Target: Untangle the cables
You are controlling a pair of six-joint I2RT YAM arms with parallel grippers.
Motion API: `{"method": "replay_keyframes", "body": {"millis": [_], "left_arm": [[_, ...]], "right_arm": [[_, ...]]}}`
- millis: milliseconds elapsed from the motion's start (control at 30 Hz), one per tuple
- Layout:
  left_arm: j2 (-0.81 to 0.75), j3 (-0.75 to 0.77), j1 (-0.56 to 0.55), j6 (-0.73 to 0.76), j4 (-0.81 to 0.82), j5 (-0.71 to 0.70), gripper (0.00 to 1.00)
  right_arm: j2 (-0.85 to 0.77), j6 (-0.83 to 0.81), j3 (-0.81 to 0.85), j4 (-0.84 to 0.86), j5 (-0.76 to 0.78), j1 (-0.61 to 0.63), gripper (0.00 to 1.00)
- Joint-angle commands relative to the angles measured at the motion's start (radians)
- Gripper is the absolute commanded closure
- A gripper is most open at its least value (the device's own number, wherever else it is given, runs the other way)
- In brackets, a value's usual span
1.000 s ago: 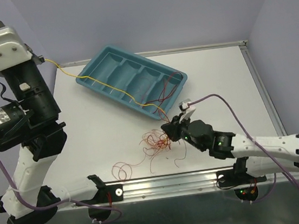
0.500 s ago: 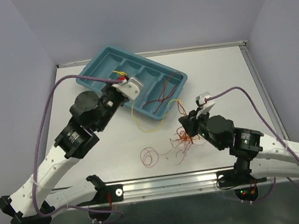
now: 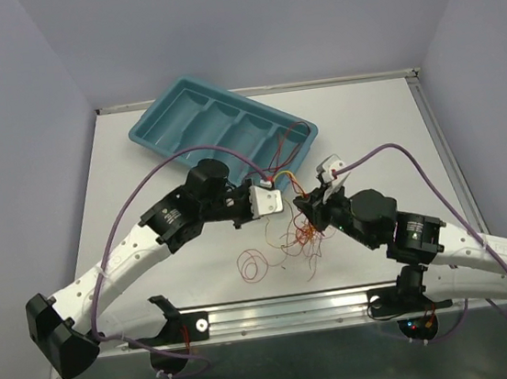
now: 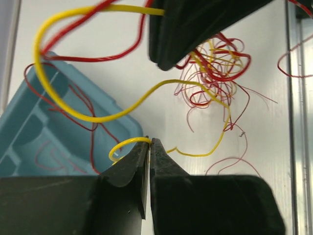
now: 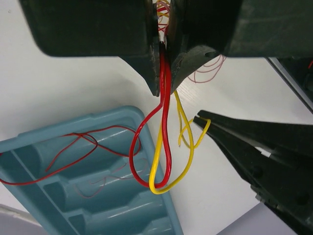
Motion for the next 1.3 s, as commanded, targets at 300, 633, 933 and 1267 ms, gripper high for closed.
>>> {"method": "replay_keyframes", "body": {"millis": [300,633,933,1267], "left_arm": [[-0.192,-0.187,0.087,-0.16,0.353,0.235,0.54],[-0.148,-0.255,0.212,-0.311,0.554,0.292,0.33],[-0.028,-0.207,0.216,-0.291,0.52,0.456,0.3],[0.133,-0.122,0.218,-0.32,0.519,0.513,0.39]], "right_arm": [[-0.058,-0.007,-0.057,0.132,-0.052,0.004,0.89],[-0.036,-0.015,-0.066,0.163,-0.136,0.004,0.89],[-0.022,-0.021,-0.065,0.171,-0.201,0.004,0.89],[-0.018,-0.022,-0.066,0.175,-0.218,0.004,0.89]]}}
